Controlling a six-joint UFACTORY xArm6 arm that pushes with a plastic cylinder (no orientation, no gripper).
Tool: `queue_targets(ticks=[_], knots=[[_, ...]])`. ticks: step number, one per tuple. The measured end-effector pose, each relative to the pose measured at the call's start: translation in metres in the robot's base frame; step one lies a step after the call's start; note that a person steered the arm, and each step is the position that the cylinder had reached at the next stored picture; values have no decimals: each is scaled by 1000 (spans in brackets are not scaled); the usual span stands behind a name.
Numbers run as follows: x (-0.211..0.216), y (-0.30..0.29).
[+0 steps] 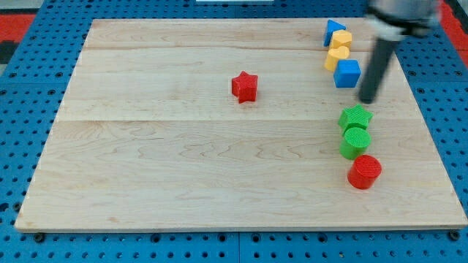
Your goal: Push green star into red star
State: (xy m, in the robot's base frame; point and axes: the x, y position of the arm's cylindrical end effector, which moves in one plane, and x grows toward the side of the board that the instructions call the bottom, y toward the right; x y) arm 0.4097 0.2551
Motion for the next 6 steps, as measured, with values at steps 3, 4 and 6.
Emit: queue_targets(ticks=[3,4,6], knots=[[18,-137],[14,-68],[-23,-174]])
